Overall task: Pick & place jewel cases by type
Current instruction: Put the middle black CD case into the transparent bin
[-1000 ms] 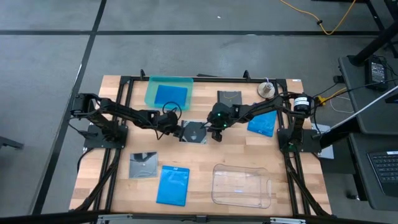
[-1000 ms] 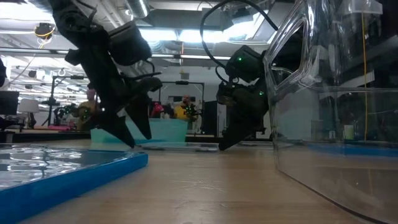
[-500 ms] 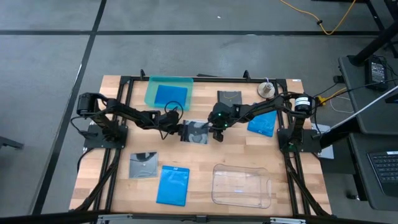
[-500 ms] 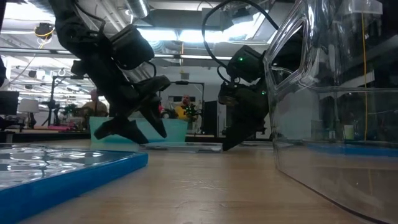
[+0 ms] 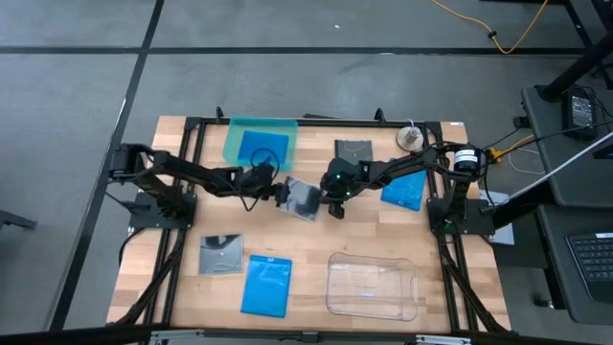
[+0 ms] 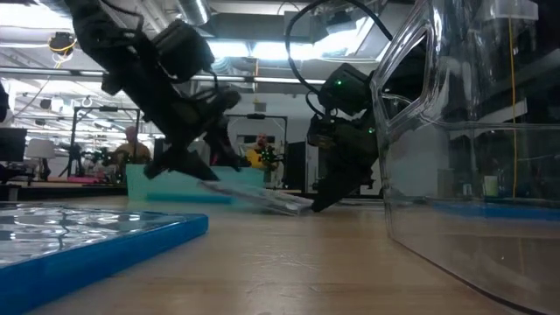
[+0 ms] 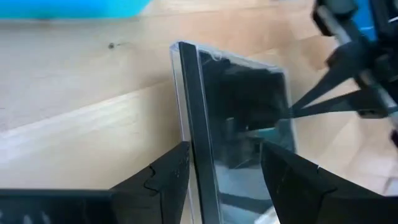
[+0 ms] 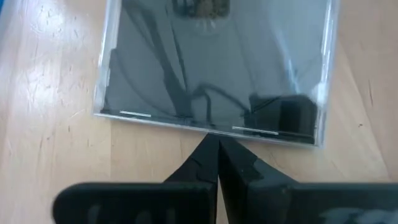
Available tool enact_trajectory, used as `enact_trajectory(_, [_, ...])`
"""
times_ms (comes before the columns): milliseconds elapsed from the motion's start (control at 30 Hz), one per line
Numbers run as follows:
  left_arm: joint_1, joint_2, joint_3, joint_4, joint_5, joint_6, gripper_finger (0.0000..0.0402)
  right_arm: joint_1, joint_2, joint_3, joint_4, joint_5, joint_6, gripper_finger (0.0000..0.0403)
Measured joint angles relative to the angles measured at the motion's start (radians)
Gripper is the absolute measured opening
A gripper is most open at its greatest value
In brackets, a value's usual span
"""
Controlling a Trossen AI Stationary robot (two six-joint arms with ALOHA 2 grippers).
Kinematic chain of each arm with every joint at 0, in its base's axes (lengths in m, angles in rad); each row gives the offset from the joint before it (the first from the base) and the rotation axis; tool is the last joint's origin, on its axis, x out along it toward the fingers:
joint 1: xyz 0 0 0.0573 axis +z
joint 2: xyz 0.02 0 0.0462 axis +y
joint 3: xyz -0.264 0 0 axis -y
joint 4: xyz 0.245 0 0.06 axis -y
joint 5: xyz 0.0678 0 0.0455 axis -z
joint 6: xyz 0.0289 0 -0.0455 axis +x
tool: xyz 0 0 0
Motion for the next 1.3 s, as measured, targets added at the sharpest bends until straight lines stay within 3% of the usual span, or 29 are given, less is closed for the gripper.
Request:
enact_trajectory(167, [0.000,-0.075,0.017,0.078,-0.042,0.023,0.0182,0.000,0.000,0.000,0.001,0.001,-0.011,0.0010])
enact_trajectory(267, [-0.007,-0.095,0.036,0.094,0.054,0.039,0.0181,0.001,0.003,0.000,0.014,0.008,-0.012,0.0010])
enact_trajectory(500, [0.000,-0.005,0.106,-0.009,0.120,0.090,0.0181,0.002,0.006,0.002,0.021,0.014,-0.014,0.0010])
enact_trajectory(800, [-0.002,0.102,0.145,0.006,0.176,0.054,0.0180,0.002,0.006,0.002,0.018,0.010,-0.005,0.0010])
enact_trajectory(1033, [0.017,0.084,0.148,0.010,0.172,0.045,0.0145,0.001,0.006,0.002,0.017,0.008,-0.008,0.0010])
enact_trajectory(1300, [0.021,0.083,0.147,-0.012,0.233,-0.005,0.0077,0.000,0.006,0.002,0.016,-0.007,-0.011,0.0010])
